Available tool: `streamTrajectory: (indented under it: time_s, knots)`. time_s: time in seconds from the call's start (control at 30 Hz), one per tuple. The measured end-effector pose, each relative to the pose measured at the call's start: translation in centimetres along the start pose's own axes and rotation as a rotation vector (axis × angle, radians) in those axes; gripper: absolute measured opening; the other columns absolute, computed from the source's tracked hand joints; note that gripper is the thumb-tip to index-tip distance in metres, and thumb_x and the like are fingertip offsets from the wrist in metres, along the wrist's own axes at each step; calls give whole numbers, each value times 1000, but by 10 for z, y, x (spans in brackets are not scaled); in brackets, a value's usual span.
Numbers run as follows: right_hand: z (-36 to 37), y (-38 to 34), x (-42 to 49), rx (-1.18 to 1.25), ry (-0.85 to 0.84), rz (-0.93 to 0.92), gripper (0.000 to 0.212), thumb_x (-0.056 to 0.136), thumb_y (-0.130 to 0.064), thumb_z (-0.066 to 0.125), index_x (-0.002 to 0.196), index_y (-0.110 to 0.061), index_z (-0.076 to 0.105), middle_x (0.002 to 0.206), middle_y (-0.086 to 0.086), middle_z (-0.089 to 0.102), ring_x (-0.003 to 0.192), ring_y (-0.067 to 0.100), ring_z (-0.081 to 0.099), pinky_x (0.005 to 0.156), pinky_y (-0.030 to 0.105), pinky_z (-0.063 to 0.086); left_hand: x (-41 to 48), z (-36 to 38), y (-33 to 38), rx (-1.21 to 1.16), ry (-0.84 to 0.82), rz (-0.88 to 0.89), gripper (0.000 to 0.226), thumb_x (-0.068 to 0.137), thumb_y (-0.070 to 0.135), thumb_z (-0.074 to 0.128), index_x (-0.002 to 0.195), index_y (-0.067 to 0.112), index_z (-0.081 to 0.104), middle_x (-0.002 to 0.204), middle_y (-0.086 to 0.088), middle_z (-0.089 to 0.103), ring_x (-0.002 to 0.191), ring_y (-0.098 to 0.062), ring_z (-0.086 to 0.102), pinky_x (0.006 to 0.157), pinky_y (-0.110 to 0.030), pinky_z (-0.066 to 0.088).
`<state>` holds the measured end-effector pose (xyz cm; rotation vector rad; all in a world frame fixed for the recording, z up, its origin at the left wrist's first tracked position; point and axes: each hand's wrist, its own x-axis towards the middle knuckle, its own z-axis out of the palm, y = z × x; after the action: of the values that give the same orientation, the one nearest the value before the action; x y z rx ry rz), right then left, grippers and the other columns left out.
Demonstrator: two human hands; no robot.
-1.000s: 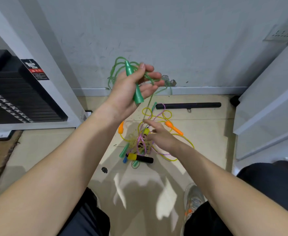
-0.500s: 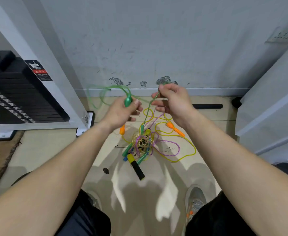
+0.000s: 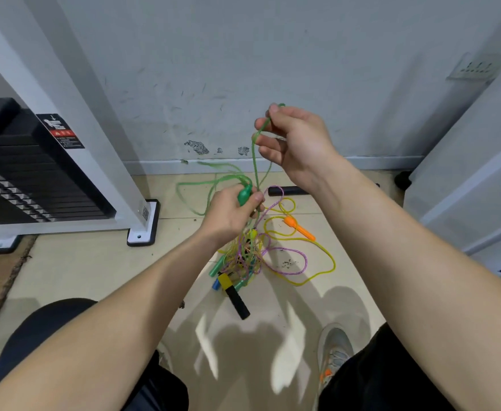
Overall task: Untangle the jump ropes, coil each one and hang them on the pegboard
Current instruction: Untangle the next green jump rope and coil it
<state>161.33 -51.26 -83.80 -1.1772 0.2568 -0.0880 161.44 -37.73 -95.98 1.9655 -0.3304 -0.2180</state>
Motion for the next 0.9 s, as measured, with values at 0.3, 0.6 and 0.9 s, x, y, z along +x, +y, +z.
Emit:
streamTrajectory:
  time_s: [0.3, 0.6, 0.9]
  knots:
    - [-66, 76, -4, -522, 279, 152, 29, 92, 0, 39, 88, -15, 63, 76, 2, 55, 59, 15, 46, 54, 25, 40, 5, -25, 62, -639, 57, -83, 24, 105, 19, 47, 86, 10, 58, 67, -3, 69, 52, -14, 63, 53, -20, 54]
    - [-75, 119, -18, -785, -300, 196, 17, 100, -10, 54, 94, 4, 62, 77, 0, 60, 62, -1, 58, 62, 18, 43, 19, -53, 68, -1062, 193, -149, 24, 104, 21, 48, 84, 11, 57, 68, -4, 66, 53, -13, 59, 51, -18, 49]
    - [-56, 56, -8, -330, -151, 15, 12, 100, -7, 54, 95, -8, 65, 70, 4, 67, 51, 12, 54, 52, 21, 46, 25, -62, 22, -462, 213, -269, 20, 104, 27, 48, 89, 18, 58, 70, 4, 72, 46, -8, 56, 38, -16, 30]
